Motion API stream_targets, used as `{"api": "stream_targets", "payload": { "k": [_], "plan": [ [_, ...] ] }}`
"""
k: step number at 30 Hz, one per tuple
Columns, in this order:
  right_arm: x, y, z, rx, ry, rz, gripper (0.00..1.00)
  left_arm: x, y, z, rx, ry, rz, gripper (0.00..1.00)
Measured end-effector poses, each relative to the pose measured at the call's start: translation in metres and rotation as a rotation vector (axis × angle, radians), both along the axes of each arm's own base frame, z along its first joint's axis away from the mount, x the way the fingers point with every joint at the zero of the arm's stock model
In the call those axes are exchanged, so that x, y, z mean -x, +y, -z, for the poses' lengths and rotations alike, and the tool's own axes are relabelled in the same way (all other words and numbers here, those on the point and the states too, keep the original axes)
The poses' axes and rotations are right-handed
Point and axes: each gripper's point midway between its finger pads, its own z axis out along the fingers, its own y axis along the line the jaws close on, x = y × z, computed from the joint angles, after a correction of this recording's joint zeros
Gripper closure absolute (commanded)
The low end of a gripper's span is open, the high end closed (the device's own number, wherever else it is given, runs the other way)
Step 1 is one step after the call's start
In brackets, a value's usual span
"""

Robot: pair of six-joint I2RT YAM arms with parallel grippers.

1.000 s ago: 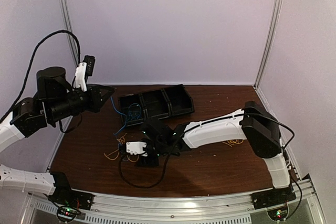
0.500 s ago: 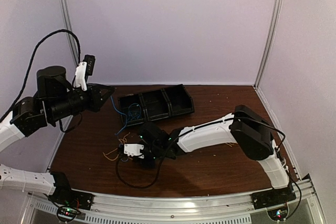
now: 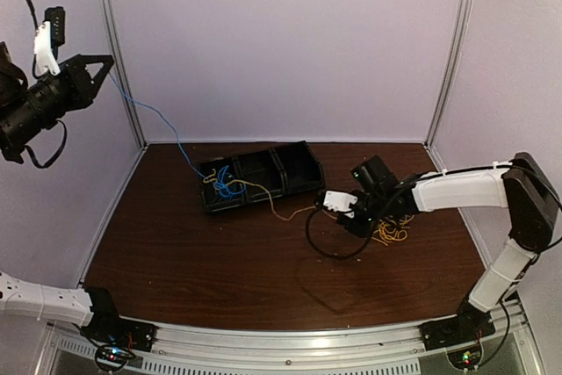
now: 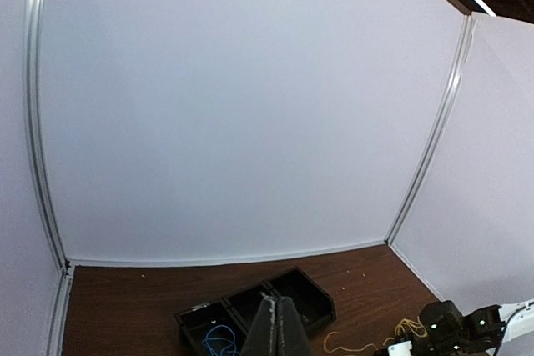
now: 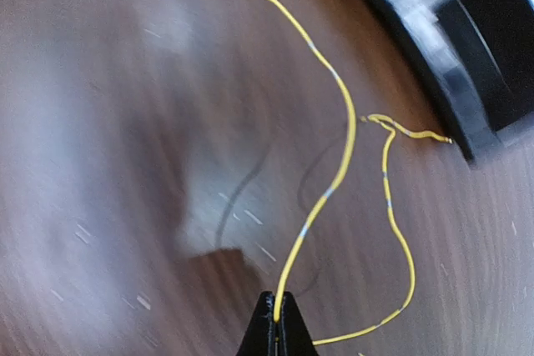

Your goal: Untangle the cables

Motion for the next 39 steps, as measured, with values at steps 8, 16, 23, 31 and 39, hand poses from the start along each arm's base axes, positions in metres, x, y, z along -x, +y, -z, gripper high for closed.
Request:
{"api": "stream_targets", "payload": {
  "k": [8, 16, 23, 31, 39],
  "plan": [
    [-0.077, -0.168, -0.024, 0.033, -0.073, 0.386, 1.00, 0.030, 0.078, -0.060, 0.042, -0.111, -0.188, 1.00],
    [-0.099, -0.229, 0.009, 0.059, 0.019, 0.533, 1.00, 0.051, 0.125, -0.099, 0.073, -0.173, -0.305, 1.00],
    [-0.095, -0.216, 0.004, 0.003, 0.056, 0.485, 1.00, 0.039, 0.106, -0.090, 0.018, -0.157, -0.284, 1.00],
    [-0.064, -0.163, -0.124, -0.190, -0.117, 0.299, 1.00, -0.039, -0.040, 0.057, -0.257, 0.057, -0.022, 0.68],
    [-0.023, -0.106, -0.192, -0.289, -0.159, 0.103, 1.00, -0.053, -0.155, 0.216, -0.367, 0.249, 0.364, 0.35]
  ]
}}
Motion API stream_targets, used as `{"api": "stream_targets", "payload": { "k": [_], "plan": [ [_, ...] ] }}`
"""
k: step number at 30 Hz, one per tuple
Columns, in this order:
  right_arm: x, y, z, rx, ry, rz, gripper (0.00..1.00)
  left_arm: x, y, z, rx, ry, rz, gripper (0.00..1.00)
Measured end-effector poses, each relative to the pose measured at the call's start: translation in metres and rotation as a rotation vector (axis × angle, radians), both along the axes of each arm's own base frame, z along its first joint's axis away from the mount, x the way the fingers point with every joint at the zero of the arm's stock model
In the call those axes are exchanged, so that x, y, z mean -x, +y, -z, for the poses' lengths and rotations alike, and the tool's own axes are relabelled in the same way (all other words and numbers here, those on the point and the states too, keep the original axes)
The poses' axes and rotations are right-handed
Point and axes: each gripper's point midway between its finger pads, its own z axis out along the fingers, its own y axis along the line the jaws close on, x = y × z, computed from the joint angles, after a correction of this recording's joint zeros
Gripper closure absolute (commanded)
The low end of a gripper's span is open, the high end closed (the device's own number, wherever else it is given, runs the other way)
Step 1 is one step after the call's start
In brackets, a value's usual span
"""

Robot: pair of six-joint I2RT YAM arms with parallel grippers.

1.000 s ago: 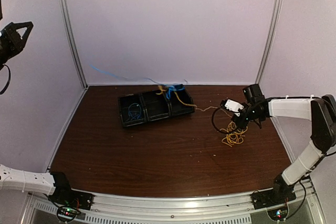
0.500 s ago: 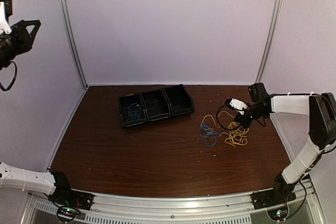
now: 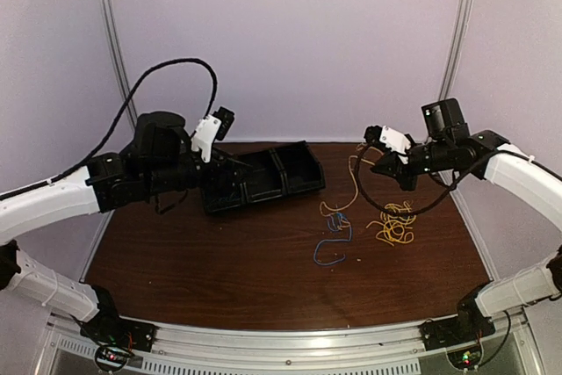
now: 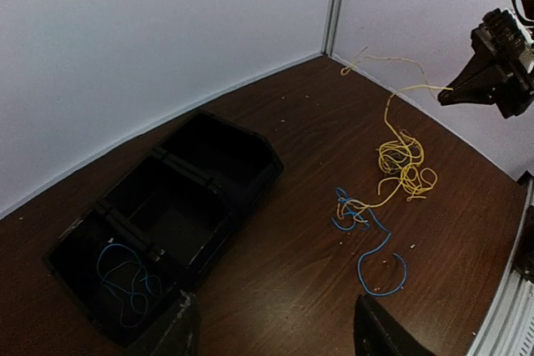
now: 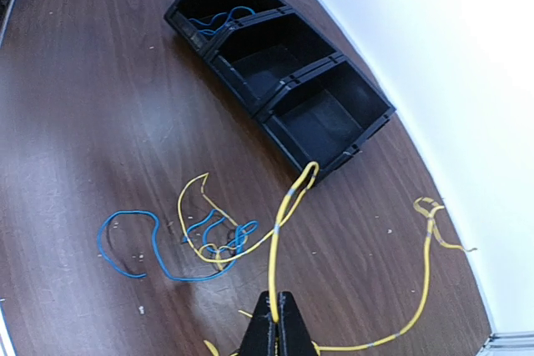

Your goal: Untangle the cables

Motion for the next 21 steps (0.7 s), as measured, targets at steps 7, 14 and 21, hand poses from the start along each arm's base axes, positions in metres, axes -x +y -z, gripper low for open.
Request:
{"api": "stream_targets", "payload": {
  "k": [7, 14, 21],
  "plan": [
    [0.031, 0.031, -0.001, -0.018, 0.071, -0.083, 1.00, 0.020, -0.053, 0.077, 0.108, 0.097, 0.243, 0.37],
    [0.026, 0.034, -0.010, -0.062, 0.073, -0.050, 1.00, 0.036, -0.100, 0.160, 0.127, 0.212, 0.362, 0.39],
    [0.016, 0.037, -0.014, -0.099, 0.069, -0.010, 1.00, 0.046, -0.165, 0.203, 0.081, 0.205, 0.484, 0.40]
  ]
}}
